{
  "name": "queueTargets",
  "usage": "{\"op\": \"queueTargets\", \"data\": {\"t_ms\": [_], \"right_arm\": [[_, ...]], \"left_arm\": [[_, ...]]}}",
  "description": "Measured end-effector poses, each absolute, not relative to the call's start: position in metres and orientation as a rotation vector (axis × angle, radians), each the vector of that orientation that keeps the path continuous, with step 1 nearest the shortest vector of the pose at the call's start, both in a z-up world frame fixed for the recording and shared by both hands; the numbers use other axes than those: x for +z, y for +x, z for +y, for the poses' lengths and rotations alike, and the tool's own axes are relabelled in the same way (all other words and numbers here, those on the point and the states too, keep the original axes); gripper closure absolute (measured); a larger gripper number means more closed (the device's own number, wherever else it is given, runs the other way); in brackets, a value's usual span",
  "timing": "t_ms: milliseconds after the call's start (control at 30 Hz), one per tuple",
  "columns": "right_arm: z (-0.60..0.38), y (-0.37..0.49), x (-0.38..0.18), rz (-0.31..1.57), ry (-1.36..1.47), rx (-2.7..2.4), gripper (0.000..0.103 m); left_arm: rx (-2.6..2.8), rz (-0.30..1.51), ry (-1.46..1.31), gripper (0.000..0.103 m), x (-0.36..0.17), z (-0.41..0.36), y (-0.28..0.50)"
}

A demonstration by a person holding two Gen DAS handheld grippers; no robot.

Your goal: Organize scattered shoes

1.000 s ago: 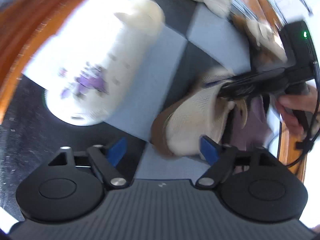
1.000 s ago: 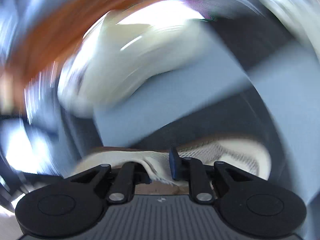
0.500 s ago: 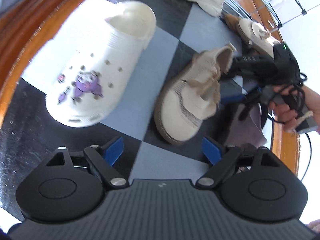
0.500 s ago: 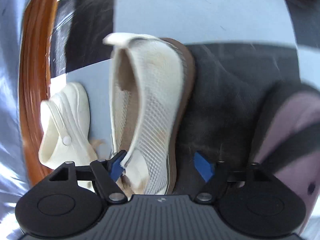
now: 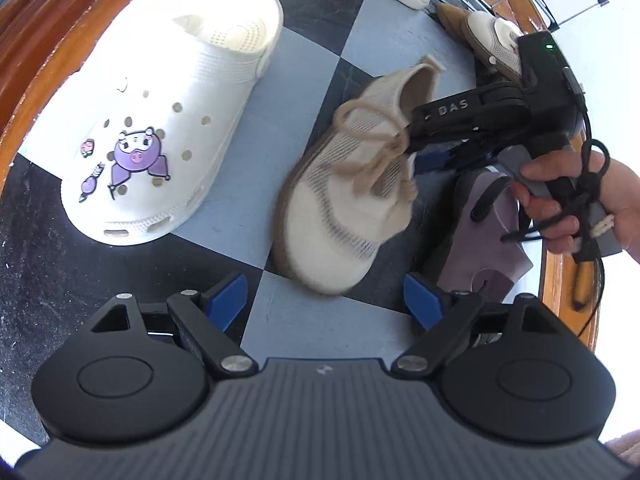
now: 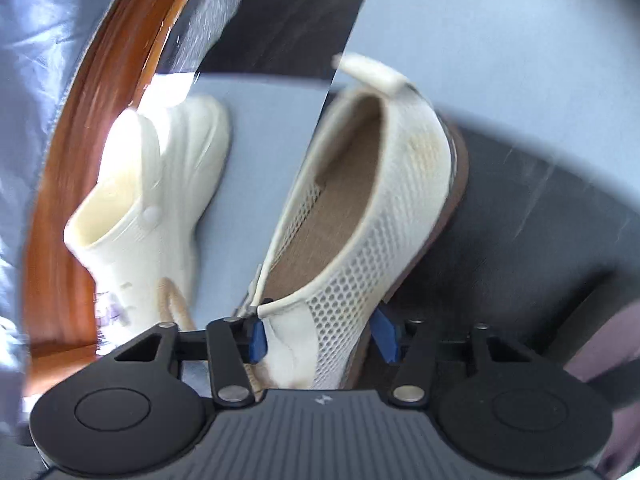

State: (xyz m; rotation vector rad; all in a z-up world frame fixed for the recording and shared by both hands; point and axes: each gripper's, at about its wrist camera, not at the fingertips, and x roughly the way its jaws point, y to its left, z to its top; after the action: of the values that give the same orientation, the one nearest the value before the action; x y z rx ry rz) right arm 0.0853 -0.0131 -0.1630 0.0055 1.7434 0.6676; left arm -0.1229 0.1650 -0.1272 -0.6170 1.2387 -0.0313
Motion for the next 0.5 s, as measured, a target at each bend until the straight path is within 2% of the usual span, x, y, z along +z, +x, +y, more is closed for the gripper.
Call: {"op": "queueTargets", "data": {"t_ms": [67,133,200,333,433,500], "right_arm": [[-0.006,0.078,-0.163,1.743,-0.02,0.643,0.053],[0.001,0.077,-0.156,1.723,-0.079,0.642,0.049],[0.007,0.073,-0.145,1.668,-0.173,0.666,0.044],[-0.006,0.067,-0.101,1.526,-0.287,0.743,0.026],[-0.019,0.063,-0.078,1.451,-0.362,0.769,0.025],[-0.034,0.054,-0.071,1.471,-0.367,0.808,0.026]], "left_arm": [[-0.03,1.243,-0.62,0.017,-0.13,0.163,-0.122],[-0.03,1.247,-0.626,0.017,-0.132,0.162,-0.121],[-0.034,1.244,-0.634,0.017,-0.131,0.162,-0.122],[-0.036,1.242,-0.631,0.017,-0.131,0.165,-0.123],[-0.024,1.252,-0.645,0.016,-0.136,0.168,-0.12],[-0.022,1.26,-0.66,0.016,-0.14,0.169,-0.117]]}}
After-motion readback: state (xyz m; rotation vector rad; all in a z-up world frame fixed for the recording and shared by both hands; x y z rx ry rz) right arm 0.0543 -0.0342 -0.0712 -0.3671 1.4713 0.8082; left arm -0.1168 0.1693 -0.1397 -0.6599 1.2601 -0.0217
